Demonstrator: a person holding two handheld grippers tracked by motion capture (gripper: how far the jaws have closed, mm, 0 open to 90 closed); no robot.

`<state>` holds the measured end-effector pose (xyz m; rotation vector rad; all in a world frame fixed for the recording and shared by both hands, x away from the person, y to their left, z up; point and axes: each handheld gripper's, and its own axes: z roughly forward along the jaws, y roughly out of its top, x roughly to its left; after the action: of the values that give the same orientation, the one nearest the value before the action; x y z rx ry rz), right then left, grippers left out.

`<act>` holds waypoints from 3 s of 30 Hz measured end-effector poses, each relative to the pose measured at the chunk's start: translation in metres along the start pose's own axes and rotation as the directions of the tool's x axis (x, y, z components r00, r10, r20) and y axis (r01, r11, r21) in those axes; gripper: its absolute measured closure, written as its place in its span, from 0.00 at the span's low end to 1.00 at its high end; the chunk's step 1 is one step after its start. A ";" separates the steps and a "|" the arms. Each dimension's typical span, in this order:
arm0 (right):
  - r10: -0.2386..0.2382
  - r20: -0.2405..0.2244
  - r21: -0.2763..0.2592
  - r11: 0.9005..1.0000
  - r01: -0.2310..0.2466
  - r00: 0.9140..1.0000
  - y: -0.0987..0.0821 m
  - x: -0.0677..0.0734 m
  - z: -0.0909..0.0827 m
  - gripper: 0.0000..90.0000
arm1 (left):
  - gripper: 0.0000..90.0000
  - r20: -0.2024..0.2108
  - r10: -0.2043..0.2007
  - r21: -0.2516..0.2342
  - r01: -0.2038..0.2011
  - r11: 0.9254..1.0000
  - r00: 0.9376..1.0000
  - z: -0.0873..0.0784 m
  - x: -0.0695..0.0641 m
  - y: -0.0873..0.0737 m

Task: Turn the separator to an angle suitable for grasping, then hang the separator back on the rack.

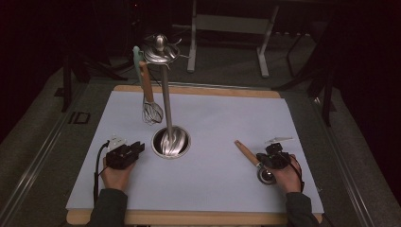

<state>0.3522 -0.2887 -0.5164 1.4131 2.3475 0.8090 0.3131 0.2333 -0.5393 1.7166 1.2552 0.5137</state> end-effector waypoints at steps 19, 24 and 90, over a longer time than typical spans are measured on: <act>-0.016 -0.175 0.116 0.993 0.037 0.984 0.012 -0.006 -0.014 0.69 | 0.80 -0.005 -0.001 0.003 0.001 1.000 1.000 0.000 0.000 0.000; -0.028 -0.195 0.205 0.976 0.069 0.980 0.019 -0.006 -0.007 0.76 | 0.80 -0.007 0.001 0.004 -0.001 1.000 1.000 0.000 0.000 0.000; -0.058 -0.265 -0.095 0.995 0.034 0.963 0.031 0.034 -0.018 0.79 | 0.79 -0.023 0.030 0.018 -0.030 0.999 0.999 0.002 -0.003 0.000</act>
<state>0.3485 -0.2531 -0.4823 1.2760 2.4925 1.1395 0.3129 0.2295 -0.5394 1.7511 1.2553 0.5426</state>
